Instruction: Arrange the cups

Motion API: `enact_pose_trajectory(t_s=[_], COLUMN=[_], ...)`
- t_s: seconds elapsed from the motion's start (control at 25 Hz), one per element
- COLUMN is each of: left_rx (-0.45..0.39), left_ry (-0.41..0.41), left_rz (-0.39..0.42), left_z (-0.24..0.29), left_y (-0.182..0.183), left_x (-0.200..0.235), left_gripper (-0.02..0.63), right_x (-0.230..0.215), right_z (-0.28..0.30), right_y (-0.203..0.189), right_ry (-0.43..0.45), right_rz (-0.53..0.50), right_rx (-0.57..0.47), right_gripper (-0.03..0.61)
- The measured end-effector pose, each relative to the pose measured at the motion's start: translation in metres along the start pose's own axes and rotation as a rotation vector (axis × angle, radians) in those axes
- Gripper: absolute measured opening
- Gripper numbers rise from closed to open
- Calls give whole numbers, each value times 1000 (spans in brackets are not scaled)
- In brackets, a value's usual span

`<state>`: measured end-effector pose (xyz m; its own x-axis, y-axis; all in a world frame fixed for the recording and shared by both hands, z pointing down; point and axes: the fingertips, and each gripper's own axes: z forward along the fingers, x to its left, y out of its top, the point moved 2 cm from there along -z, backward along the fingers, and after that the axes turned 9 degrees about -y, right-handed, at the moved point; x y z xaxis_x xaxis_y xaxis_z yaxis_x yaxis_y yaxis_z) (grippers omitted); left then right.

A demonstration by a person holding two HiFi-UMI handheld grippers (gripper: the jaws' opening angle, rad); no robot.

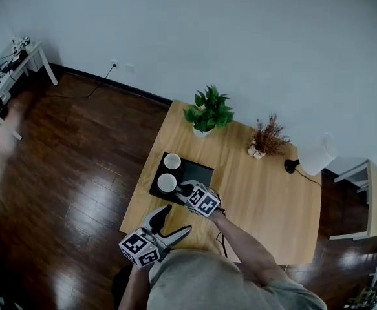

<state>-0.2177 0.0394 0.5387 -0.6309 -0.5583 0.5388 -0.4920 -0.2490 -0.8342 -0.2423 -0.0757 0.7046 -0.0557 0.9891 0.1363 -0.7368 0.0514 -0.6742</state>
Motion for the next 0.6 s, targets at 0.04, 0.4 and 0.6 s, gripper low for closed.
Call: enact_pose_trajectory(t_s=[0.04,0.4,0.6], left_rx=[-6,-16,-4], left_ry=[5,9,0], left_rz=[-2,7,11], left_z=[-2,-9,-9], left_y=[1,8,12], left_x=[1,6,5], left_gripper=[393,393,393], right_x=[0,0,3], right_z=[5,22,25], right_y=[0,4,6], right_ry=[0,-18,13], right_rz=[5,-5,11], right_rx=[9,11,25], right_gripper=[83,83,86])
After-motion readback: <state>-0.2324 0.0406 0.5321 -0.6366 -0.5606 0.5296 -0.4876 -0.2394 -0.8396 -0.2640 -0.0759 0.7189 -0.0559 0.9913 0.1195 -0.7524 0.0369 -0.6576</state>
